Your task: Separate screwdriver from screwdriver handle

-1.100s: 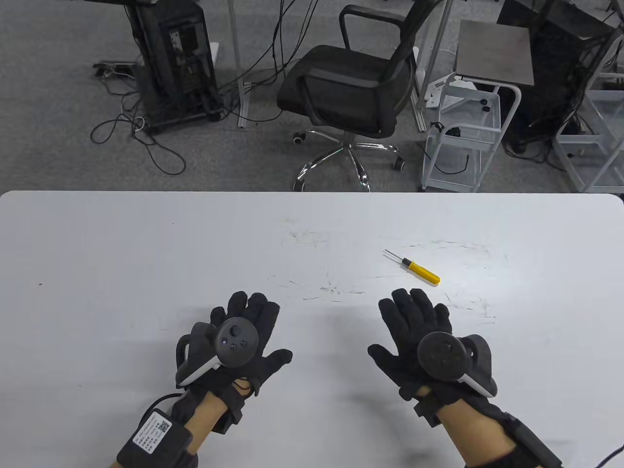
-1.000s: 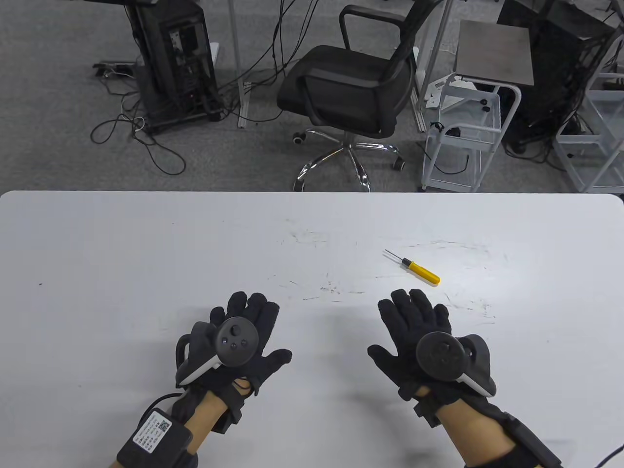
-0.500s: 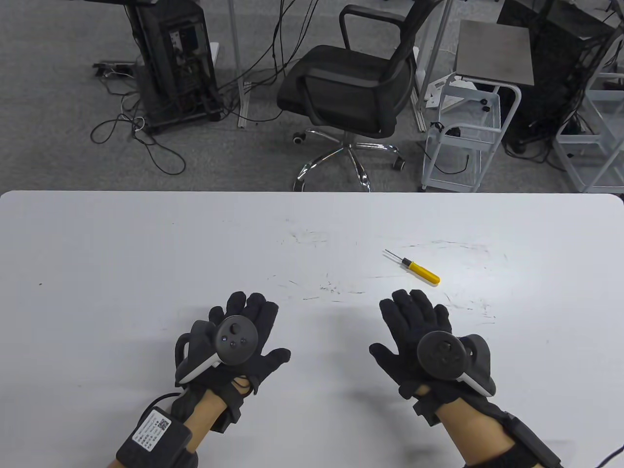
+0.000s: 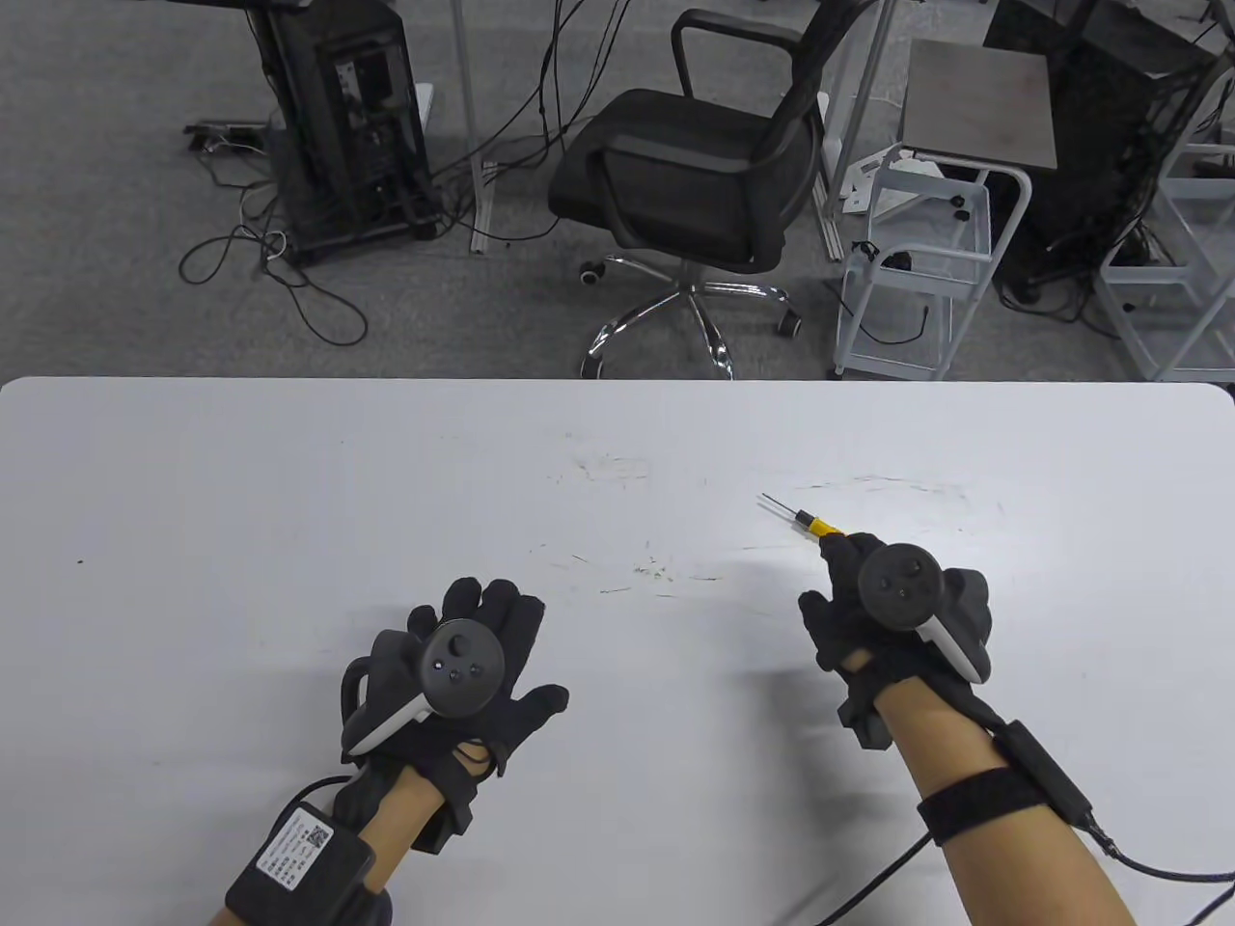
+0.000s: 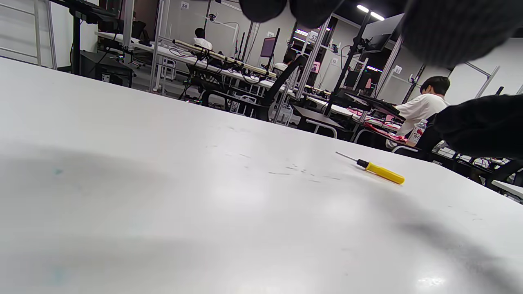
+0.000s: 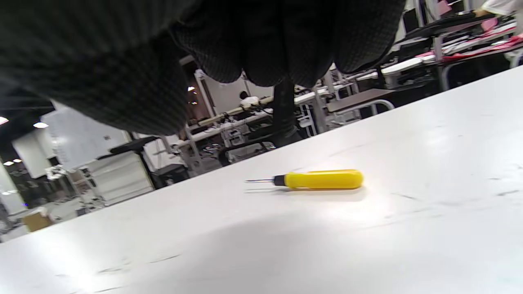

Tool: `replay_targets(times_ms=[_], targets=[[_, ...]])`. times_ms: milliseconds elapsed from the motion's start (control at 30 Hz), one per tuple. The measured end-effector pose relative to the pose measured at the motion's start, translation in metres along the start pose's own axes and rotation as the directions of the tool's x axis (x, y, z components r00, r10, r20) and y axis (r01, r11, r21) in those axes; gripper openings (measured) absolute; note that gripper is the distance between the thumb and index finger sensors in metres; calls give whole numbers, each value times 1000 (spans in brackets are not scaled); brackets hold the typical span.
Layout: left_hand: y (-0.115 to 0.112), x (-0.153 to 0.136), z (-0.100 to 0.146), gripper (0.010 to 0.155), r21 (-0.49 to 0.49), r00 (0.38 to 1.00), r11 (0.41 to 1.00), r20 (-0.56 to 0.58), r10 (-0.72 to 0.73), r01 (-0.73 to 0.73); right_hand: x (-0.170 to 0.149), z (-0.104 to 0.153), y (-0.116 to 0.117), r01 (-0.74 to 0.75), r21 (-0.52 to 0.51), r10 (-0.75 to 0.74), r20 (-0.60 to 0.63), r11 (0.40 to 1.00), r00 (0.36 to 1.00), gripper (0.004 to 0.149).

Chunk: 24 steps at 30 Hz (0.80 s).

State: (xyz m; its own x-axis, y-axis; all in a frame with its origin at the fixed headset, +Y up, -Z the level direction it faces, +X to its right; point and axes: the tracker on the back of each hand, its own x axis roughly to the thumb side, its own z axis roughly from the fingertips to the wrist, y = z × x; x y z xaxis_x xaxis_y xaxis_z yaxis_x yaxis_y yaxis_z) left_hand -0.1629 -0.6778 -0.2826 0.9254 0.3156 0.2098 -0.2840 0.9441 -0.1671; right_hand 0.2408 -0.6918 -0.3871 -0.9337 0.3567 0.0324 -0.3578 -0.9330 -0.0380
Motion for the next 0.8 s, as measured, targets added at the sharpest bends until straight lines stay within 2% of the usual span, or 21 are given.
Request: replay_targets(times_ms=[200, 433, 600, 800], targets=[[-5, -3, -4, 87, -24, 1000, 1000, -8, -12, 12, -20, -55, 23, -17, 41, 23, -140, 999, 990, 64], [-11, 0, -4, 87, -53, 1000, 998, -1, -16, 16, -32, -99, 47, -66, 101, 88, -234, 993, 968, 63], [-12, -1, -4, 87, -67, 1000, 998, -5, -14, 14, -38, -114, 55, -109, 138, 144, -271, 984, 952, 63], [-12, -4, -5, 87, -71, 1000, 997, -15, -12, 11, -46, -119, 62, -138, 185, 191, -308, 973, 932, 61]])
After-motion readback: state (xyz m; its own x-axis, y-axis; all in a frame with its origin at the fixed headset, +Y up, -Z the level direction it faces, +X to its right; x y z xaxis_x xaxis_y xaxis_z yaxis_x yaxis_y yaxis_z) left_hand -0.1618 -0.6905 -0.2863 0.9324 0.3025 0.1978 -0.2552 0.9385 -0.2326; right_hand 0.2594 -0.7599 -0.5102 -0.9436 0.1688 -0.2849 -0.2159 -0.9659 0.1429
